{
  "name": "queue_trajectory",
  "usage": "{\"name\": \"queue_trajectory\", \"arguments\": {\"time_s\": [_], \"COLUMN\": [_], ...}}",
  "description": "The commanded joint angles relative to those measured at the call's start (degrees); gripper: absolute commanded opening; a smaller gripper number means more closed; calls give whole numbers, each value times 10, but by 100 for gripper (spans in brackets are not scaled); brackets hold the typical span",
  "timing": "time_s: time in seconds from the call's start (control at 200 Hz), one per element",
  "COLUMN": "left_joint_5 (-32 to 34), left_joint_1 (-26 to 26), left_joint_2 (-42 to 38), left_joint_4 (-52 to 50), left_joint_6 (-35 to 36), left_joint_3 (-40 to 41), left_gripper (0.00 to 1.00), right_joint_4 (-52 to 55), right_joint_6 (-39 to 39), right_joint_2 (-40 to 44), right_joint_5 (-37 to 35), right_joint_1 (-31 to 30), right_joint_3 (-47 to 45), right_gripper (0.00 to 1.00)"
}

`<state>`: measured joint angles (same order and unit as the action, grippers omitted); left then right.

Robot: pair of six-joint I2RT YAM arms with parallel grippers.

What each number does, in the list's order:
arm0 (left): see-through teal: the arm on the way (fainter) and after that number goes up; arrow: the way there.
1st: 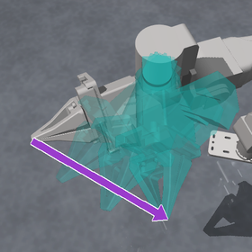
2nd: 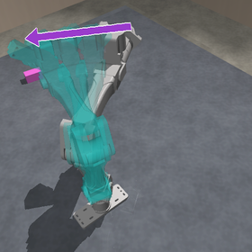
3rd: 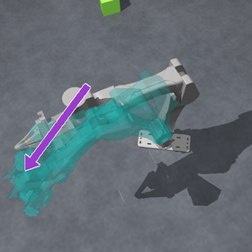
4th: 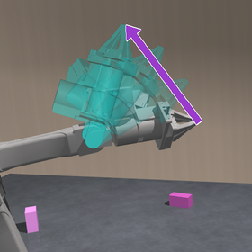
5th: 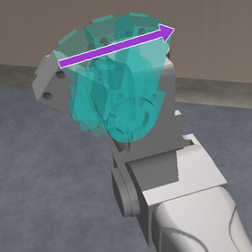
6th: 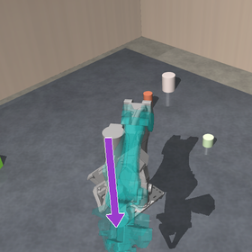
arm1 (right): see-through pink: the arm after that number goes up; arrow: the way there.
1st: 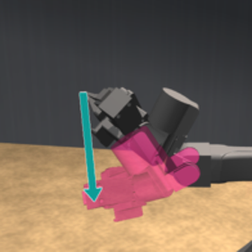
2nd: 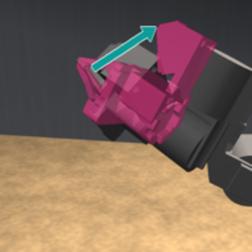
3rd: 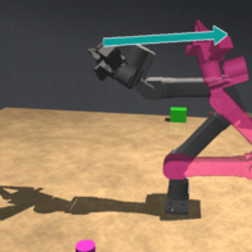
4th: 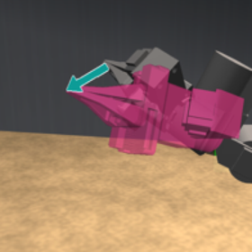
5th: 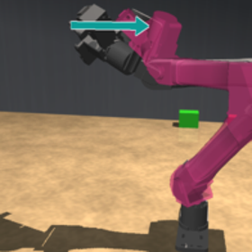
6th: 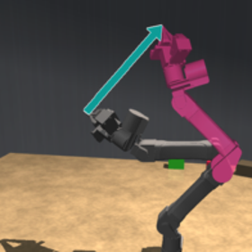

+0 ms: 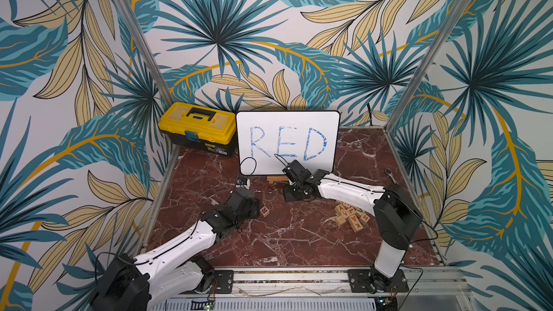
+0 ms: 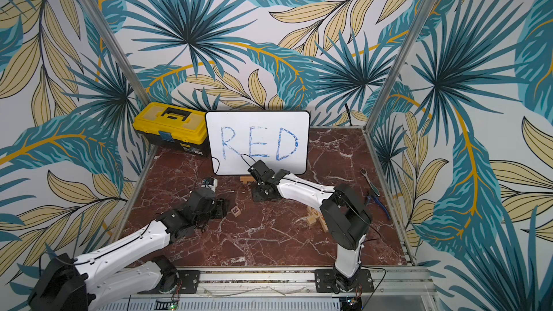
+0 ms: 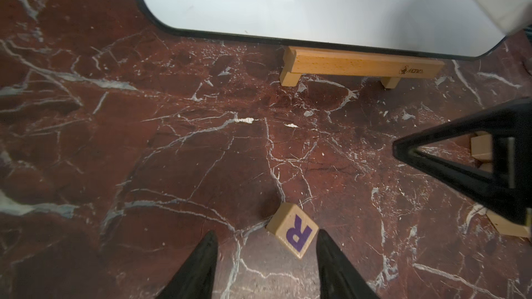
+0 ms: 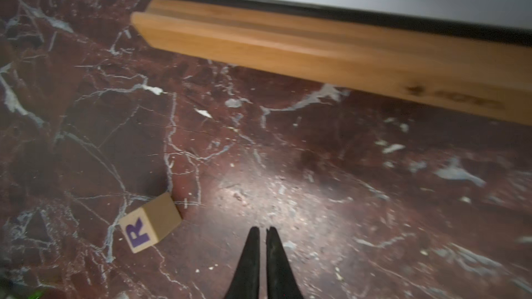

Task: Assemble the uppercase word "red" with letter blocks
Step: Adjust the letter block at the center of the board.

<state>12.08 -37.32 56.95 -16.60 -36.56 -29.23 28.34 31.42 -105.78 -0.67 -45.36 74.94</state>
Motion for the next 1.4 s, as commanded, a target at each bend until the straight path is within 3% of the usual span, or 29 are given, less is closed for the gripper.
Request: {"name": "queue_trajectory", "arguments": {"time_s": [0.0, 0.17, 0.275, 0.366, 0.551, 0.936, 1.182, 1.397], "left_joint_5": [77, 132, 75, 40, 2, 3, 49, 52], "left_joint_1": [0, 12, 69, 98, 101, 105, 106, 106], "left_joint_2": [-69, -203, -257, -269, -252, -298, -413, -410], "left_joint_4": [-75, -134, -148, -148, -133, -159, -249, -263], "left_joint_6": [-63, -115, -120, -120, -93, -103, -165, -177], "left_joint_3": [30, 71, 95, 106, 104, 116, 139, 139], "left_gripper": [61, 71, 72, 72, 72, 71, 71, 70], "right_joint_4": [27, 73, 140, 205, 300, 369, 355, 340], "right_joint_6": [-37, -84, -133, -182, -256, -293, -275, -263], "right_joint_2": [-24, -36, -50, -72, -125, -194, -219, -243], "right_joint_5": [16, 24, 7, -6, -18, -19, 3, 6], "right_joint_1": [-30, -48, -62, -70, -81, -101, -109, -110], "right_joint_3": [38, 73, 119, 172, 257, 346, 363, 375], "right_gripper": [22, 35, 38, 40, 40, 44, 50, 53]}}
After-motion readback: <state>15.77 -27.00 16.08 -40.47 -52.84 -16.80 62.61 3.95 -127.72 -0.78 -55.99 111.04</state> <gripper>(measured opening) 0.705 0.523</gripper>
